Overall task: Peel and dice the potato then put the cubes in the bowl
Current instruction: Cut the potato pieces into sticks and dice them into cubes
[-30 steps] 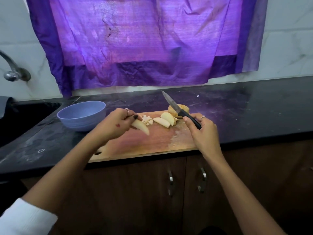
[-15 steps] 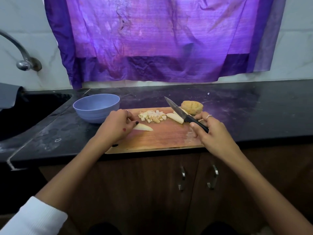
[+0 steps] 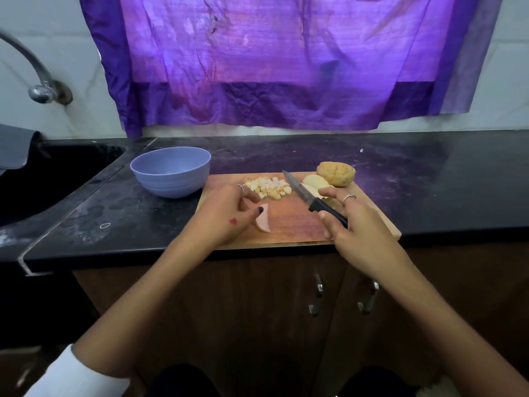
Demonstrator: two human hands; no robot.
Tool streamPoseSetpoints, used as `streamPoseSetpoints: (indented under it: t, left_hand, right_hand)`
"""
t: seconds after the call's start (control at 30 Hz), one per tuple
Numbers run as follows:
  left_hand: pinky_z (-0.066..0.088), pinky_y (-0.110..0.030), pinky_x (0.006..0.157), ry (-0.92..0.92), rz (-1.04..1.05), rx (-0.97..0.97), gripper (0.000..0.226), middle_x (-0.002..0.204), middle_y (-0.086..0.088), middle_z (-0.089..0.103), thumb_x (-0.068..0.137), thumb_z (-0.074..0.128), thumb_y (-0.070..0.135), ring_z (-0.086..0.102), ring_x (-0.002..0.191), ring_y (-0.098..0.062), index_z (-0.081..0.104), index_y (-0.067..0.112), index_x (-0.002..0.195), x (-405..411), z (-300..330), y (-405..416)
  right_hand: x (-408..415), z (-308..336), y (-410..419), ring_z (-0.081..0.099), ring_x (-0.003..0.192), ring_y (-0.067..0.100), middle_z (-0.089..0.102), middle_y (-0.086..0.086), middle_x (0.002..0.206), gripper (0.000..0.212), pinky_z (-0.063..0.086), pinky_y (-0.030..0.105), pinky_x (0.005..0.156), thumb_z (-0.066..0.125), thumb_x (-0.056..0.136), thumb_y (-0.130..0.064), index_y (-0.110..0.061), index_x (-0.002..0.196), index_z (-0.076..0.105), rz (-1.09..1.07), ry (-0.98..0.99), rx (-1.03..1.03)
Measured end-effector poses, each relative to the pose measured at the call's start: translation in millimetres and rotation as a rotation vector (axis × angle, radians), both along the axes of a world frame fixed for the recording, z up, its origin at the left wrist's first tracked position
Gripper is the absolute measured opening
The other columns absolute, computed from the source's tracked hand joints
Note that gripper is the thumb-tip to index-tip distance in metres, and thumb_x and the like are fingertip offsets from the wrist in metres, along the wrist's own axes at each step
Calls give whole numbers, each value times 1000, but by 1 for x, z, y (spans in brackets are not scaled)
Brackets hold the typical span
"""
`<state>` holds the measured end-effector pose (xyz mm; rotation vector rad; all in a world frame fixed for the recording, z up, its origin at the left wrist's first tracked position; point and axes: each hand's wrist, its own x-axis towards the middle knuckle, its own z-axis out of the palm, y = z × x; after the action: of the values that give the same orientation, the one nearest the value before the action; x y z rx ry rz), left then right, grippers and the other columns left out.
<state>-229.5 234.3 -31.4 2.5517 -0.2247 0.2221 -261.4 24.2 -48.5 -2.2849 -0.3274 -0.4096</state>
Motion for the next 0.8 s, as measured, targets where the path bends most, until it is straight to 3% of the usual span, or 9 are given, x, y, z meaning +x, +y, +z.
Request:
streamPoseSetpoints:
  t: [0.13, 0.2, 0.33, 0.43, 0.5, 0.6, 0.7, 0.8]
  left_hand:
    - [40, -20, 88, -13, -120, 118, 42, 122, 6, 64, 86, 68, 35, 57, 107, -8, 61, 27, 126, -3, -1, 17]
    - [40, -21, 93, 1, -155, 149, 45, 130, 9, 59, 85, 68, 38, 54, 115, -7, 59, 30, 129, -1, -5, 18]
    - [46, -25, 85, -34, -89, 131, 48, 112, 7, 65, 84, 68, 45, 57, 99, -8, 62, 25, 127, 2, -15, 12]
    - [42, -25, 73, -96, -1, 77, 47, 102, 2, 66, 84, 66, 47, 55, 88, -9, 65, 19, 123, -1, -26, 0]
    - [36, -26, 67, -137, 63, 60, 46, 98, -4, 67, 85, 65, 48, 49, 78, -9, 66, 17, 120, -3, -33, -9]
    - [44, -33, 75, -180, 134, 38, 43, 97, -4, 68, 87, 63, 49, 53, 81, -14, 67, 19, 118, -7, -38, -17]
    - [49, -39, 83, -196, 141, 18, 45, 99, -3, 70, 88, 62, 48, 60, 91, -18, 66, 19, 122, -8, -41, -17]
    - [49, -39, 87, -191, 136, 6, 46, 107, -1, 70, 88, 61, 47, 61, 97, -18, 64, 19, 125, -8, -41, -15]
  right_hand:
    - [-8, -1, 2, 51, 86, 5, 53, -7, 95, 44, 35, 2, 60, 50, 98, -18, -24, 141, 44, -18, 35, -38]
    - [-13, 1, 7, 50, 82, 2, 54, -6, 100, 41, 35, 4, 58, 50, 97, -18, -23, 138, 47, -15, 54, -79]
    - [-15, 7, 16, 51, 78, 5, 59, -1, 108, 34, 36, 11, 55, 47, 98, -22, -24, 131, 54, -22, 76, -172]
    - [-11, 12, 21, 52, 75, 9, 61, 3, 100, 30, 40, 22, 56, 46, 98, -23, -19, 126, 58, -33, 103, -242]
    - [-9, 14, 25, 50, 67, 8, 59, 0, 87, 28, 35, 21, 51, 46, 98, -25, -19, 122, 59, -32, 110, -275]
    - [-7, 19, 34, 46, 64, 4, 53, -6, 81, 26, 28, 16, 48, 47, 99, -25, -22, 122, 59, -30, 98, -295]
    - [-5, 22, 39, 49, 78, 8, 62, -2, 105, 35, 38, 18, 63, 48, 98, -25, -28, 133, 55, 11, 104, -308]
    - [-4, 24, 39, 45, 66, 4, 53, -7, 77, 26, 29, 18, 50, 49, 98, -26, -21, 120, 61, -4, 107, -346]
